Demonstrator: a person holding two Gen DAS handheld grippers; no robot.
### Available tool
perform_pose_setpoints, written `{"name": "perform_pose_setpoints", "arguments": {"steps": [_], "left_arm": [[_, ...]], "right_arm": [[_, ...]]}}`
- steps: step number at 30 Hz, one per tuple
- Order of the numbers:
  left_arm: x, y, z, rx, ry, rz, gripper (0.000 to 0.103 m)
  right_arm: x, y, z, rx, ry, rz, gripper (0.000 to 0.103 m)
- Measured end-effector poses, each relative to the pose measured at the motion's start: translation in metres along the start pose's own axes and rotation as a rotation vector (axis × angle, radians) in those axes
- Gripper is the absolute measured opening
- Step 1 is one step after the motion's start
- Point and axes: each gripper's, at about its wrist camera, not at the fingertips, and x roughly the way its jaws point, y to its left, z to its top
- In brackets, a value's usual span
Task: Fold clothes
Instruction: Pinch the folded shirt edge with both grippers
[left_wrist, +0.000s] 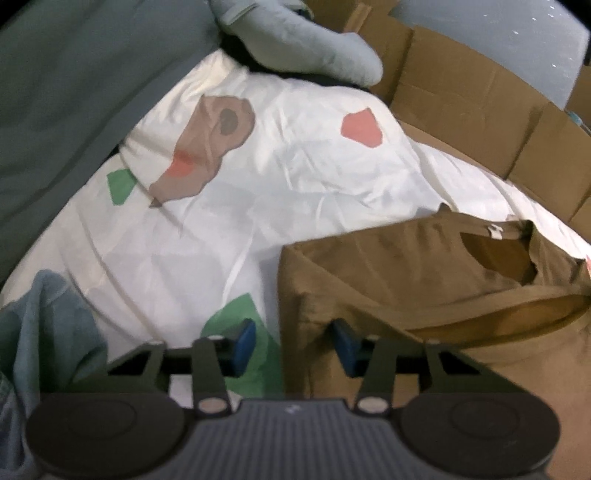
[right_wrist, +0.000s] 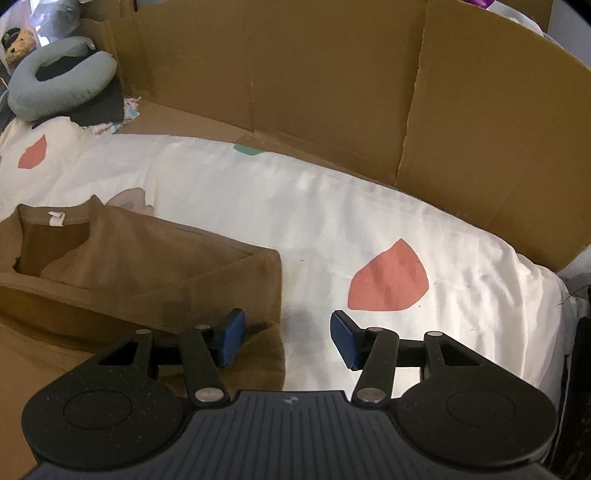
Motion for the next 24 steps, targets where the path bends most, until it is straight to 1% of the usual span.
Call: {"name": "perform_pose_setpoints", "arguments": {"steps": [2, 3, 4, 5, 8, 10, 11, 14, 18, 21, 24], "left_arm": [[-0.003, -0.002, -0.001, 0.021, -0.008, -0.005, 0.028], [-0.003, -0.003, -0.002, 0.028, -0.008, -0.009, 0.024], [-0.003, -0.003, -0.002, 0.034, -0.007, -0.012, 0.015], [-0.004, -0.004, -0.002, 0.036, -0.008, -0.013, 0.012], [-0.006, -0.003, -0.003, 0.02, -0.016, -0.013, 0.009], [-0.006, -0.002, -0.004, 0.012, -0.017, -0.014, 0.008], [-0.006, -0.002, -0.004, 0.009, -0.018, -0.015, 0.008], [-0.007, -0.001, -0.004, -0.006, -0.019, -0.019, 0.007], [-0.006, 0.005, -0.004, -0.048, -0.015, -0.029, 0.007], [-0.006, 0.011, -0.005, -0.091, -0.013, -0.04, 0.007], [-0.006, 0.015, -0.007, -0.116, -0.017, -0.046, 0.007]], "right_arm": [[-0.005, 0.0, -0.001, 0.005, -0.015, 0.012, 0.057], [-0.007, -0.001, -0.001, 0.011, -0.022, 0.017, 0.057], [-0.009, -0.002, -0.002, 0.017, -0.027, 0.019, 0.057], [-0.012, -0.004, -0.002, 0.022, -0.033, 0.019, 0.057], [-0.022, -0.009, -0.002, 0.048, -0.058, 0.03, 0.057], [-0.029, -0.013, -0.003, 0.052, -0.069, 0.07, 0.057], [-0.03, -0.013, -0.005, 0.039, -0.059, 0.091, 0.059], [-0.027, -0.005, -0.015, -0.048, 0.0, 0.105, 0.059], [-0.013, 0.0, -0.027, -0.092, 0.054, 0.079, 0.059], [-0.002, 0.004, -0.03, -0.099, 0.064, 0.058, 0.058], [0.002, 0.003, -0.02, -0.043, 0.039, 0.045, 0.057]]}}
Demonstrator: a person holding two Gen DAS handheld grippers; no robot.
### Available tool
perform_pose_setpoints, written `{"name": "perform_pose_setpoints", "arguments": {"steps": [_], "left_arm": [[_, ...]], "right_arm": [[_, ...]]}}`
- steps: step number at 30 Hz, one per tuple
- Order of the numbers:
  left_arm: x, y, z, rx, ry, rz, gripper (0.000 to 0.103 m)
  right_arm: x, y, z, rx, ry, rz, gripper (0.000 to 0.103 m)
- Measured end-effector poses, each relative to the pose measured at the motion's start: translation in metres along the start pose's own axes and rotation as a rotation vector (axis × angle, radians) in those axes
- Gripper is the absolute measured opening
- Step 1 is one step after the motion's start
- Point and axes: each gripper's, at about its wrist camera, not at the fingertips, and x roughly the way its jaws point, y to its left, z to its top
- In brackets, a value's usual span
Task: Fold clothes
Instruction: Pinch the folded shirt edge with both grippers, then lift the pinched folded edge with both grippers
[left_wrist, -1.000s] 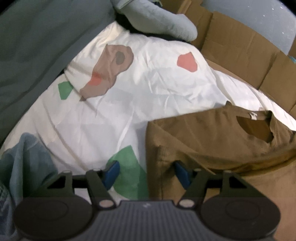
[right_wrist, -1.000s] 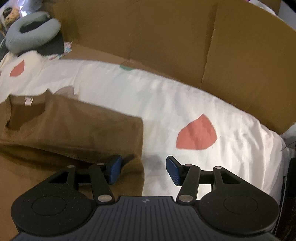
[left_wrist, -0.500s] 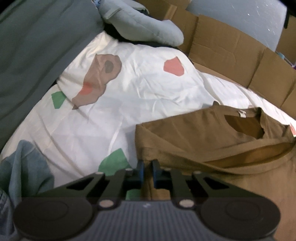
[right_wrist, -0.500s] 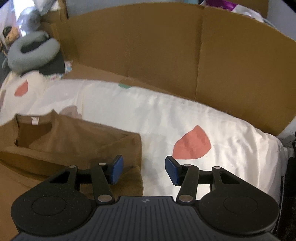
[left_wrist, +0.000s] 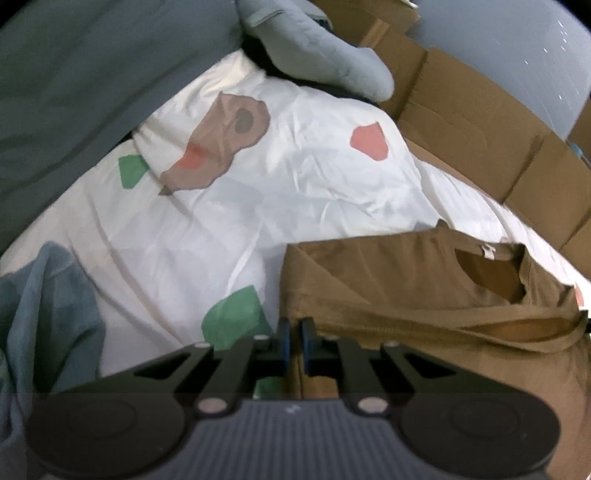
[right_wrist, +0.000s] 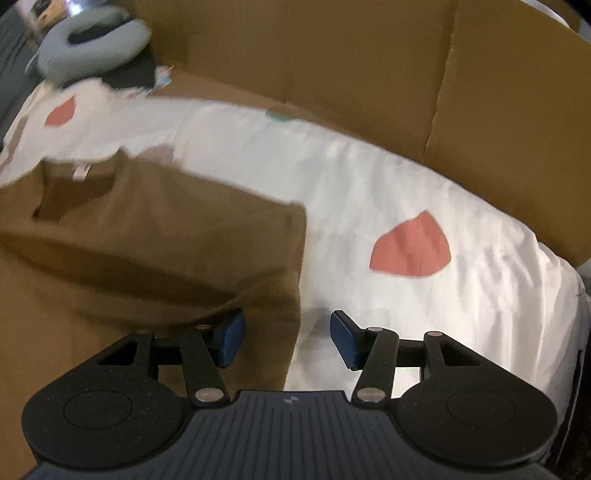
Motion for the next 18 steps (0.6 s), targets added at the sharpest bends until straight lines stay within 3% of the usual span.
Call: {"name": "perform_pose_setpoints", "arguments": {"steps": [5, 12, 15, 17, 18], "left_arm": [[-0.001, -0.002, -0.001, 0.008, -0.011, -0.007, 0.009], [0.001, -0.007, -0.002, 0.055, -0.019, -0.002, 0.009], [0.001, -0.01, -0.002, 0.078, -0.026, 0.006, 0.009], [-0.001, -0.012, -0.003, 0.096, -0.036, 0.012, 0.007], [-0.002, -0.014, -0.004, 0.108, -0.042, 0.017, 0.007]], "right_arm": [[0.004, -0.005, 0.009, 0.063, -0.022, 0.001, 0.042], [0.0, -0.004, 0.002, 0.054, -0.014, 0.036, 0.042], [0.001, -0.004, 0.002, 0.048, -0.017, 0.039, 0.026], [-0.001, -0.003, 0.003, 0.047, -0.024, 0.043, 0.006], [-0.003, -0.002, 0.004, 0.043, -0.03, 0.041, 0.006]]}}
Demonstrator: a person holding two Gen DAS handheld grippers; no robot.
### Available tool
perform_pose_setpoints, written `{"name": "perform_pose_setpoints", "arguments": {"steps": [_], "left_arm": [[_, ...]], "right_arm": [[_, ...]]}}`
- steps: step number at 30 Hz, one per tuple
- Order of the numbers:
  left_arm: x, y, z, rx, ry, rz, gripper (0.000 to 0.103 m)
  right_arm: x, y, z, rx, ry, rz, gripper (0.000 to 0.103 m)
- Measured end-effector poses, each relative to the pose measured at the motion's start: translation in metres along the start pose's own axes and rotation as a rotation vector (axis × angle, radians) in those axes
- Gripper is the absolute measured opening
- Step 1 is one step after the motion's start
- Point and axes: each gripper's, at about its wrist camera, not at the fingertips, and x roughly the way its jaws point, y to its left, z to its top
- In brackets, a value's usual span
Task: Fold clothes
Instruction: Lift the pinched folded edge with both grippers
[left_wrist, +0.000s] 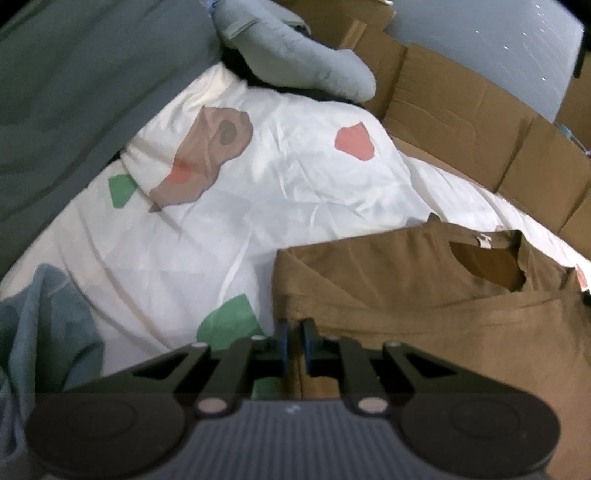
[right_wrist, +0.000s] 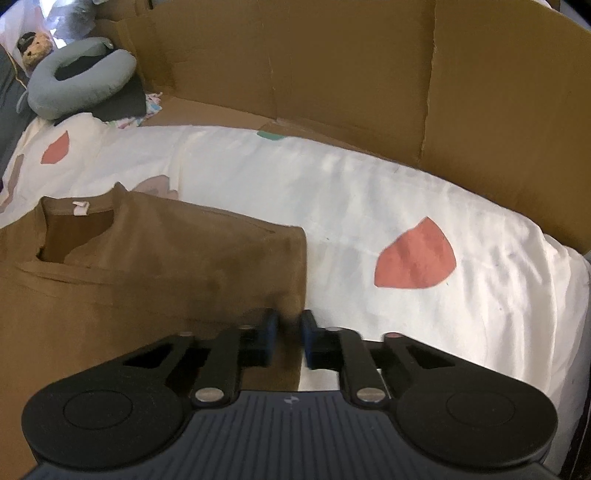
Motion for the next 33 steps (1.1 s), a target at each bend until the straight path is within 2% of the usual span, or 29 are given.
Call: {"name": "perform_pose_setpoints", "arguments": {"steps": [4, 11, 18, 33], "left_arm": [[-0.009, -0.007, 0.0, 0.031, -0.036, 0.025, 0.004], [-0.019, -0.007, 0.0, 0.026, -0.071, 0.052, 0.003], [-0.035, -0.006, 0.014, 0.022, -0.086, 0.018, 0.003], [-0.031, 0.006, 0.057, 0.029, -0.07, -0.037, 0.002]], "right_arm": [[-0.007, 0.003, 0.002, -0.009, -0.027, -0.017, 0.004], [-0.023, 0.009, 0.001, -0.038, -0.082, -0.057, 0.003], [-0.036, 0.01, 0.012, -0.035, -0.109, -0.055, 0.003], [-0.036, 0.006, 0.045, -0.024, -0.125, -0.033, 0.003]]}}
